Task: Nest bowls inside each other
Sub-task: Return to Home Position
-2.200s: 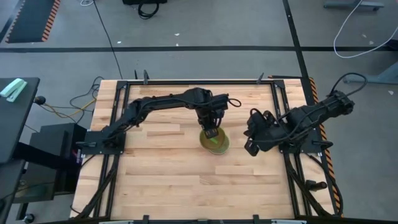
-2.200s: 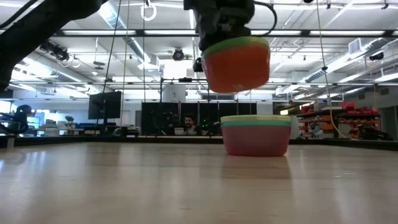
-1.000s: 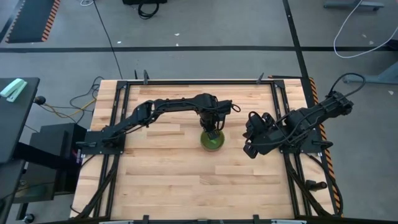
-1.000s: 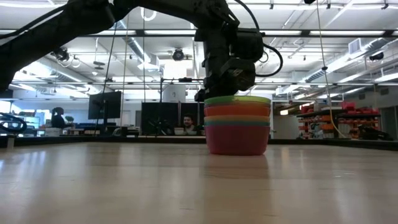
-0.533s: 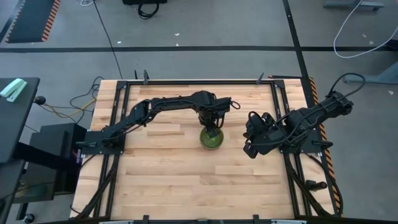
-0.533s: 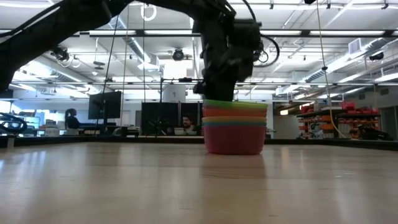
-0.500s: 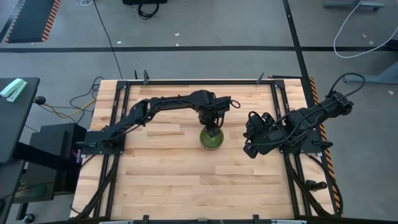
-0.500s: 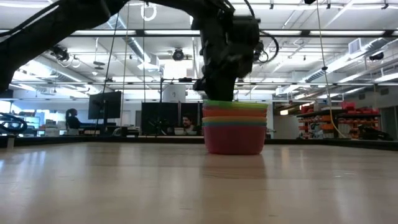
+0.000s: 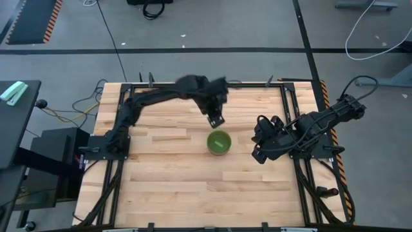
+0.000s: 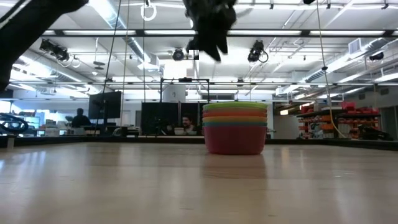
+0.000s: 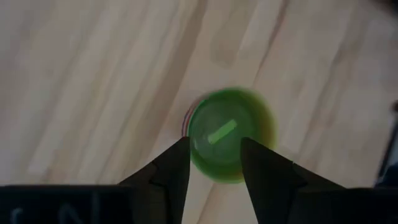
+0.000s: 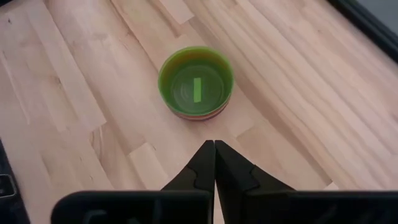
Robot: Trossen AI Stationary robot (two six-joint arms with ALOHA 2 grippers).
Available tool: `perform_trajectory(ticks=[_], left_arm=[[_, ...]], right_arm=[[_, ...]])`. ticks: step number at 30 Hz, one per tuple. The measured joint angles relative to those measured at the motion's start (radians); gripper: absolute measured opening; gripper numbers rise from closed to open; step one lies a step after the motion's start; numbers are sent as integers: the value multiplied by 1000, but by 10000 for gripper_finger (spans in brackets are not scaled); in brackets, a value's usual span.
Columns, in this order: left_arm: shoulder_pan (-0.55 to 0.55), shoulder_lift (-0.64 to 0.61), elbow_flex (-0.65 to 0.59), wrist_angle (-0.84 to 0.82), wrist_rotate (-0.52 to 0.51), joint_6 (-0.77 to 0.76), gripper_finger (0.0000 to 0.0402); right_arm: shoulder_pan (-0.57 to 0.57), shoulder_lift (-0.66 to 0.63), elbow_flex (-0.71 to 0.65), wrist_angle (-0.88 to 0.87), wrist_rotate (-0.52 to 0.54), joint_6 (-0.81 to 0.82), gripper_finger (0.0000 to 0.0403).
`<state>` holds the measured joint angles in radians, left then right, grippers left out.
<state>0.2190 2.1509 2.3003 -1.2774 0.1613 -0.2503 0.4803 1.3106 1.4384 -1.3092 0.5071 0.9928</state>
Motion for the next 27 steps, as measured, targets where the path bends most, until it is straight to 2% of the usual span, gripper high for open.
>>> perform_trajectory(ticks=[5, 15, 27], left_arm=[[24, -134, 1, 18, -7, 1, 141], [19, -346, 1, 49, -34, 37, 137], [-11, -452, 1, 47, -34, 22, 151]], right_arm=[[0, -2, 0, 10, 38, -45, 14], [14, -42, 51, 53, 35, -99, 13], [29, -127, 236, 23, 22, -207, 16]])
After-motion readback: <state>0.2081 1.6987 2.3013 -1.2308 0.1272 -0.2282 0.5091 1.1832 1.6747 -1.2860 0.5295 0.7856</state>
